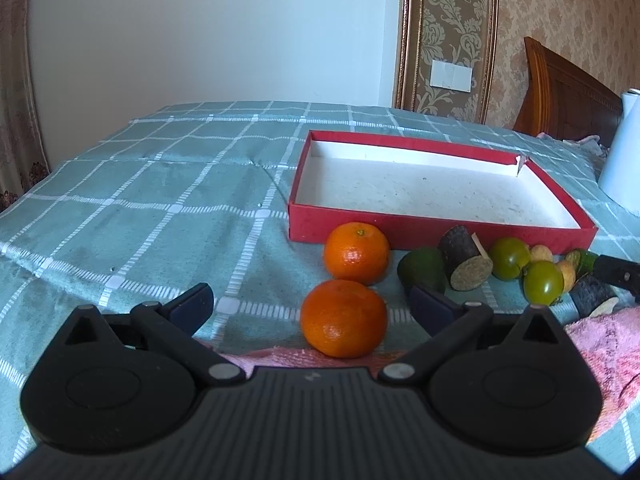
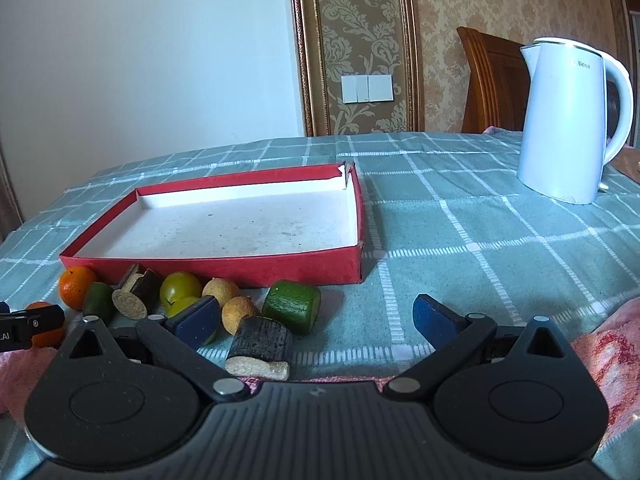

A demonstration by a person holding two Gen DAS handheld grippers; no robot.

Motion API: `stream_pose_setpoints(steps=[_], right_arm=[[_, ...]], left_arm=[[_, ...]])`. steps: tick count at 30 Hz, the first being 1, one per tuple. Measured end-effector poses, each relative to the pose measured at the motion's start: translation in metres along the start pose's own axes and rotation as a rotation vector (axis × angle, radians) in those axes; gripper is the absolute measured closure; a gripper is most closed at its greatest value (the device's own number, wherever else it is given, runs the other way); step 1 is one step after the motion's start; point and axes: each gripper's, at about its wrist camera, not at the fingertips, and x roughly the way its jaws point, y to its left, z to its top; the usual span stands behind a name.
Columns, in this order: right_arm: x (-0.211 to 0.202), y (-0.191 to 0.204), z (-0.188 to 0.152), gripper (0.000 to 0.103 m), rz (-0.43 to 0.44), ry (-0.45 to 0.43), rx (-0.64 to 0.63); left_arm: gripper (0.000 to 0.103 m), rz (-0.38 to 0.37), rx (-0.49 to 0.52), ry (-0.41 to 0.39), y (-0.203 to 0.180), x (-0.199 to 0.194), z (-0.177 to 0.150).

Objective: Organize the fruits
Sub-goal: 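Move the right gripper toward the green cucumber chunk beside the box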

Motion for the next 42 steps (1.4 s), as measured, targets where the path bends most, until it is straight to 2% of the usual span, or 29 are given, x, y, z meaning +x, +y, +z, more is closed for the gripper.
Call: stream_pose_setpoints(steps=[33, 38, 42], right_arm=[[0.003, 0.001, 0.004, 0.000, -0.019, -0.017, -0.005], [-0.003, -0.016, 0.008, 0.000, -0.028, -0.048, 0.067], [-0.004, -0.036, 0.013, 0.000, -0.031, -0.034, 0.125]], left_arm=[[0.000, -0.009, 0.002, 0.030, 0.001, 0.014, -0.002], [0.000, -0.003, 0.021, 0.035, -0.002, 0.015, -0.003], [0.000, -0.008, 0.031, 0.038, -0.004, 0.015, -0.004]])
